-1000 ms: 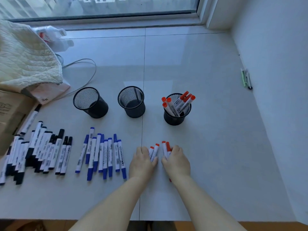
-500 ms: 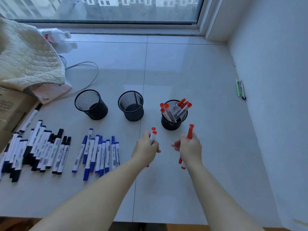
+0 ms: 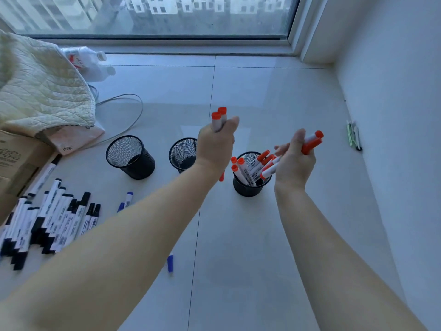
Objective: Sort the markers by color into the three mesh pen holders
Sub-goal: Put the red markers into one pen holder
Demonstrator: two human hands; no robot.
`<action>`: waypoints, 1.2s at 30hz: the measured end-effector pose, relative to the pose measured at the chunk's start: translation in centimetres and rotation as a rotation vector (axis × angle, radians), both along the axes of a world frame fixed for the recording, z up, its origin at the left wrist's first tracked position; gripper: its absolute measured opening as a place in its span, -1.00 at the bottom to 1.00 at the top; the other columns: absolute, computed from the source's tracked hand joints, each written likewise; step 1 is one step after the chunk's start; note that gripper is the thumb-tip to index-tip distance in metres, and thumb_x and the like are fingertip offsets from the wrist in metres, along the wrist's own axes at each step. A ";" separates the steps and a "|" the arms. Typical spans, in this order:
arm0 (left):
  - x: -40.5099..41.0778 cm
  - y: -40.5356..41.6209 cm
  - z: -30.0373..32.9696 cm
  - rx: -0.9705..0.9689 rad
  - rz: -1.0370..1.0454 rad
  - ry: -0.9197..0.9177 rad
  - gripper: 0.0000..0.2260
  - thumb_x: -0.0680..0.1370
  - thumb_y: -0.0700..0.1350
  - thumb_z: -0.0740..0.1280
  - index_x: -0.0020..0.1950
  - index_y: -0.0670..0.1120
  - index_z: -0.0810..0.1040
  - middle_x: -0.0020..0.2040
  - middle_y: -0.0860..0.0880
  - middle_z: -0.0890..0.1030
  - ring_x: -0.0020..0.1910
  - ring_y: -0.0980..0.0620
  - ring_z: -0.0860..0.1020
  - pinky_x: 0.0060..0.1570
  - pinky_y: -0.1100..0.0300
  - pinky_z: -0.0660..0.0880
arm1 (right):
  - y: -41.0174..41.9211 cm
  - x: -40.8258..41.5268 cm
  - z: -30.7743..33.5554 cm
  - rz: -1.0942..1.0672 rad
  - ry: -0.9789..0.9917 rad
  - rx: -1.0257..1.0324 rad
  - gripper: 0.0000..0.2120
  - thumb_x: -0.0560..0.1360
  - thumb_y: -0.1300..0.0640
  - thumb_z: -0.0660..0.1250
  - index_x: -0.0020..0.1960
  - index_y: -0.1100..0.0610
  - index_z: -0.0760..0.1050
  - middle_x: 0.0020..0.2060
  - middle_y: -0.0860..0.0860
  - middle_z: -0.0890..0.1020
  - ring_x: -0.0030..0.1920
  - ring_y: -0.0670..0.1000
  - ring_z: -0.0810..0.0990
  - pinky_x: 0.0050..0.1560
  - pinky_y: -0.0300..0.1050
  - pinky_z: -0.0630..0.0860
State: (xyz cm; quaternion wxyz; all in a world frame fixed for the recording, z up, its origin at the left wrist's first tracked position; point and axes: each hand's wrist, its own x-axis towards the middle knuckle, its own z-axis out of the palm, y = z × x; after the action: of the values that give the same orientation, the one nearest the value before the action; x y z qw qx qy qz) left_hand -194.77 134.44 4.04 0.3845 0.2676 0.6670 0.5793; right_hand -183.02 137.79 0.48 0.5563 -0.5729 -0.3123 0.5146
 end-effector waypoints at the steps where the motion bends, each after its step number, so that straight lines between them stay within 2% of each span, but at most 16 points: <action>1: -0.1 0.7 0.2 0.007 0.002 0.003 -0.61 0.53 -0.11 0.27 -0.47 -0.10 0.25 -0.52 -0.04 0.32 -0.51 0.02 0.26 -0.42 0.20 0.25 | 0.0 -0.2 -0.5 0.026 -0.024 -0.012 -0.63 0.57 -0.08 0.16 -0.26 0.17 0.34 -0.54 -0.02 0.45 -0.60 -0.08 0.46 -0.53 -0.38 0.38; 3: -0.4 1.8 0.4 0.021 0.002 0.017 -0.59 0.54 -0.08 0.27 -0.48 -0.10 0.26 -0.54 0.00 0.33 -0.53 0.05 0.27 -0.45 0.24 0.27 | 0.1 -0.6 -2.0 0.071 -0.099 -0.014 -0.64 0.56 -0.10 0.18 -0.26 0.15 0.36 -0.47 0.04 0.49 -0.49 -0.03 0.52 -0.42 -0.28 0.48; 4: -0.5 2.3 0.4 0.041 -0.006 0.008 -0.60 0.55 -0.07 0.27 -0.46 -0.09 0.26 -0.55 0.01 0.32 -0.54 0.07 0.27 -0.47 0.25 0.27 | 0.1 -0.8 -2.9 0.092 -0.151 0.013 -0.66 0.55 -0.09 0.19 -0.25 0.14 0.36 -0.41 0.11 0.51 -0.38 0.05 0.54 -0.29 -0.13 0.54; 6: -0.6 3.1 0.4 0.114 -0.056 -0.043 -0.62 0.58 -0.06 0.24 -0.41 -0.07 0.24 -0.53 0.02 0.28 -0.53 0.10 0.24 -0.48 0.27 0.26 | 0.1 -0.7 -4.8 0.138 -0.293 0.069 -0.74 0.54 -0.08 0.20 -0.24 0.03 0.33 -0.24 0.22 0.55 -0.10 0.13 0.47 -0.01 0.06 0.47; 8: -0.4 3.7 -0.1 0.180 -0.107 -0.101 -0.65 0.60 -0.07 0.20 -0.36 -0.06 0.24 -0.47 -0.01 0.24 -0.47 0.09 0.23 -0.45 0.30 0.27 | -0.5 -0.6 -6.2 0.179 -0.418 0.105 -0.80 0.54 -0.06 0.21 -0.24 -0.10 0.30 -0.16 0.15 0.60 0.03 0.08 0.41 0.14 0.01 0.37; 9: -0.3 3.9 -0.4 0.189 -0.121 -0.121 -0.67 0.61 -0.07 0.18 -0.35 -0.07 0.25 -0.45 -0.01 0.24 -0.46 0.09 0.25 -0.43 0.31 0.31 | -0.9 -0.5 -6.6 0.185 -0.423 0.123 -0.83 0.54 -0.03 0.22 -0.22 -0.09 0.32 -0.22 0.01 0.61 0.04 0.08 0.45 0.16 0.04 0.37; 11: -0.1 4.2 -1.5 0.171 -0.155 -0.126 -0.67 0.61 -0.05 0.17 -0.34 -0.07 0.26 -0.44 -0.01 0.26 -0.43 0.08 0.28 -0.39 0.34 0.36 | -1.5 -0.4 -7.2 0.193 -0.380 0.141 -0.85 0.54 0.07 0.25 -0.18 -0.10 0.38 -0.30 -0.18 0.59 0.04 -0.08 0.51 0.17 0.03 0.40; 13: 0.1 4.1 -2.4 0.145 -0.191 -0.109 -0.66 0.61 -0.04 0.17 -0.35 -0.08 0.26 -0.43 -0.01 0.26 -0.40 0.07 0.29 -0.36 0.34 0.37 | -1.8 -0.3 -7.7 0.227 -0.352 0.132 -0.80 0.54 0.13 0.26 -0.18 -0.15 0.40 -0.10 -0.20 0.54 0.13 -0.12 0.49 0.16 -0.12 0.40; 15: 0.4 4.0 -3.1 0.141 -0.181 -0.125 -0.65 0.61 -0.04 0.18 -0.36 -0.07 0.27 -0.46 0.04 0.28 -0.40 0.08 0.29 -0.31 0.29 0.36 | -1.9 -0.1 -8.3 0.259 -0.353 0.104 -0.90 0.54 0.13 0.26 -0.10 -0.06 0.41 0.04 -0.08 0.47 0.22 -0.05 0.46 0.11 -0.26 0.38; 17: 0.7 4.0 -3.5 0.143 -0.152 -0.157 -0.66 0.61 -0.05 0.19 -0.37 -0.06 0.29 -0.49 0.09 0.31 -0.40 0.07 0.32 -0.27 0.23 0.37 | -2.0 0.3 -8.5 0.270 -0.391 0.094 -0.94 0.53 0.14 0.27 -0.04 0.00 0.42 0.06 -0.05 0.47 0.23 -0.06 0.45 0.07 -0.32 0.38; 21: 1.5 3.8 -4.1 0.162 -0.126 -0.210 -0.67 0.61 -0.11 0.18 -0.36 -0.09 0.30 -0.46 0.02 0.33 -0.37 0.04 0.35 -0.22 0.23 0.44 | -2.2 0.6 -8.2 0.253 -0.401 0.064 -0.86 0.46 0.18 0.34 0.00 0.07 0.45 0.02 -0.08 0.52 0.09 -0.14 0.49 0.04 -0.25 0.39; 23: 1.8 3.5 -4.5 0.158 -0.138 -0.176 -0.70 0.62 -0.12 0.15 -0.32 -0.12 0.33 -0.42 -0.03 0.36 -0.34 0.02 0.41 -0.22 0.29 0.50 | -2.3 0.7 -8.1 0.249 -0.409 0.055 -0.84 0.44 0.19 0.36 -0.01 0.07 0.46 -0.05 -0.15 0.51 0.01 -0.19 0.48 0.00 -0.27 0.38; 26: 2.2 2.9 -5.3 0.138 -0.120 -0.144 -0.74 0.62 -0.12 0.15 -0.26 -0.14 0.37 -0.38 -0.07 0.44 -0.27 -0.02 0.53 -0.22 0.36 0.51 | -2.2 0.8 -7.8 0.255 -0.415 0.046 -0.84 0.43 0.18 0.38 -0.03 0.07 0.46 -0.11 -0.22 0.49 0.02 -0.11 0.52 -0.03 -0.28 0.43; 30: 2.7 2.3 -6.9 0.058 -0.119 0.032 -0.73 0.60 -0.03 0.18 -0.25 -0.10 0.45 -0.29 0.01 0.60 -0.08 0.07 0.62 0.02 0.27 0.48 | -2.3 0.7 -7.7 0.260 -0.418 0.047 -0.84 0.43 0.17 0.38 -0.03 0.08 0.45 -0.05 -0.06 0.55 0.02 -0.06 0.55 0.00 -0.15 0.49; 34: 3.1 1.2 -8.2 -0.045 -0.109 -0.002 -0.74 0.58 0.00 0.22 -0.26 -0.07 0.51 -0.29 0.06 0.59 -0.29 0.25 0.58 -0.22 0.34 0.48 | -2.6 0.8 -7.7 0.266 -0.415 0.059 -0.83 0.42 0.18 0.38 -0.03 0.08 0.45 -0.07 -0.11 0.51 -0.06 -0.19 0.50 -0.02 -0.23 0.44; 36: 3.1 0.8 -8.3 -0.074 -0.082 -0.001 -0.80 0.58 -0.01 0.24 -0.22 -0.04 0.49 -0.30 0.07 0.57 -0.32 0.24 0.55 -0.22 0.32 0.45 | -2.5 0.9 -7.6 0.268 -0.432 0.071 -0.81 0.42 0.19 0.39 -0.03 0.04 0.43 -0.10 -0.12 0.50 -0.10 -0.21 0.50 -0.06 -0.30 0.43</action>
State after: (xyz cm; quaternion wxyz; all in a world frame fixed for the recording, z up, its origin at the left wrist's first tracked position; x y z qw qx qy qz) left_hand -191.70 135.19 -4.27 0.4181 0.2799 0.6762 0.5381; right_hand -182.13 135.26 -7.11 0.4233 -0.6030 -0.5150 0.4382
